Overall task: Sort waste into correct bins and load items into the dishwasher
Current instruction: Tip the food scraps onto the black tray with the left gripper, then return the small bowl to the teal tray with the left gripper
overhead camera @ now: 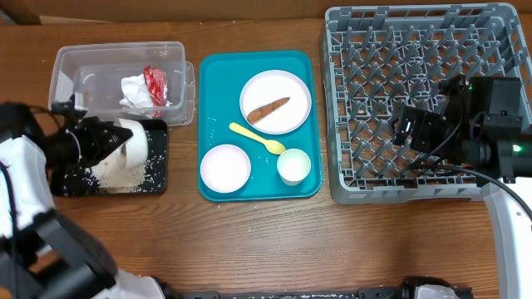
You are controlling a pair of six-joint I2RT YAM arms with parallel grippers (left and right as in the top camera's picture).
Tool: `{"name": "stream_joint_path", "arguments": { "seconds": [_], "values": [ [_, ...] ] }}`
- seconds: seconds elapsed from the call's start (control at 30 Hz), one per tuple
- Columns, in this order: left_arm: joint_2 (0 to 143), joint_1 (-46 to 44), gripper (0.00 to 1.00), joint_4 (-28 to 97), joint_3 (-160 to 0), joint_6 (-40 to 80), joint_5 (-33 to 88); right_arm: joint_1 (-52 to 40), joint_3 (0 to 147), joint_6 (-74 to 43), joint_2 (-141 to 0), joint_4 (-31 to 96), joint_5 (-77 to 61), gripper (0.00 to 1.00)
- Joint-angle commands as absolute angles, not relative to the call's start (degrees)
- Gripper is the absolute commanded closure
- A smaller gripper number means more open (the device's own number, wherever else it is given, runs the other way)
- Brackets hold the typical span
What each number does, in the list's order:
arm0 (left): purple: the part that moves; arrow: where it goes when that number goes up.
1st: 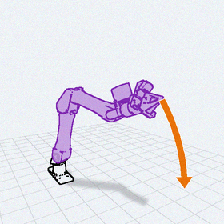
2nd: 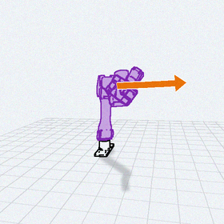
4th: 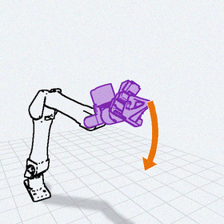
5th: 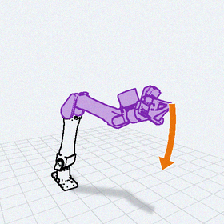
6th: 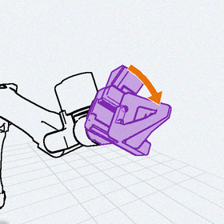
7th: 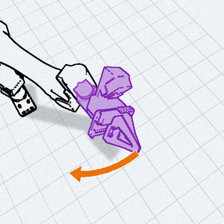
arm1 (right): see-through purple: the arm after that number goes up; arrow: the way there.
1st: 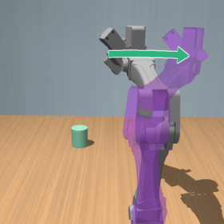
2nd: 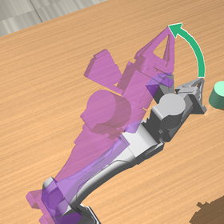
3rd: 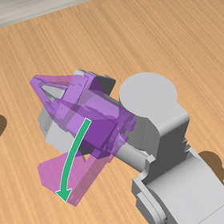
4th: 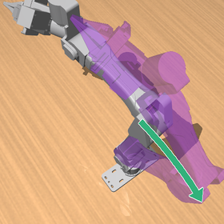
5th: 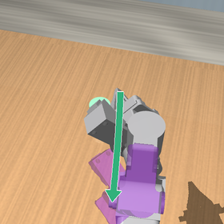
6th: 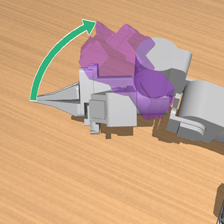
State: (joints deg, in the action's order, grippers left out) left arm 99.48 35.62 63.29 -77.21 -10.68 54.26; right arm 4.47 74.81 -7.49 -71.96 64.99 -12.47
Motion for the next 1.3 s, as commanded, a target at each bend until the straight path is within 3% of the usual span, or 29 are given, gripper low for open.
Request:
{"name": "stream_joint_path", "arguments": {
  "seconds": [0.0,0.2,0.7,0.77,0.87,0.97,1.13,1.27],
  "values": [
    [106.61,38.76,0.96,63.29,-75.90,-16.75,75.59,4.58,76.18,-7.46,-71.81,65.04,-12.12,0.00],
    [116.57,40.91,0.96,65.87,-75.90,-16.58,90.63,4.58,76.18,-7.46,-71.81,65.08,-12.12,0.00],
    [118.19,41.25,0.96,67.35,-76.16,-10.48,90.65,4.58,76.18,-7.44,-71.83,65.01,-12.10,0.00],
    [114.19,40.73,0.96,79.11,-80.18,-22.33,90.61,4.58,76.18,-7.44,-71.83,64.88,-12.10,0.00],
    [109.38,39.13,0.96,89.69,-85.34,-30.83,90.56,4.58,76.18,-7.44,-71.83,64.75,-12.10,0.00],
    [102.89,34.35,0.96,92.25,-93.25,-33.23,89.52,4.58,76.18,-7.46,-71.83,64.05,-12.12,0.00],
    [99.22,24.95,0.96,84.40,-100.55,-31.22,82.26,4.58,76.18,-7.46,-71.83,63.99,-12.12,0.00],
    [99.33,14.13,0.96,73.84,-101.65,-17.19,64.29,4.58,76.18,-7.46,-71.83,64.03,-12.12,0.00]
  ]
}}
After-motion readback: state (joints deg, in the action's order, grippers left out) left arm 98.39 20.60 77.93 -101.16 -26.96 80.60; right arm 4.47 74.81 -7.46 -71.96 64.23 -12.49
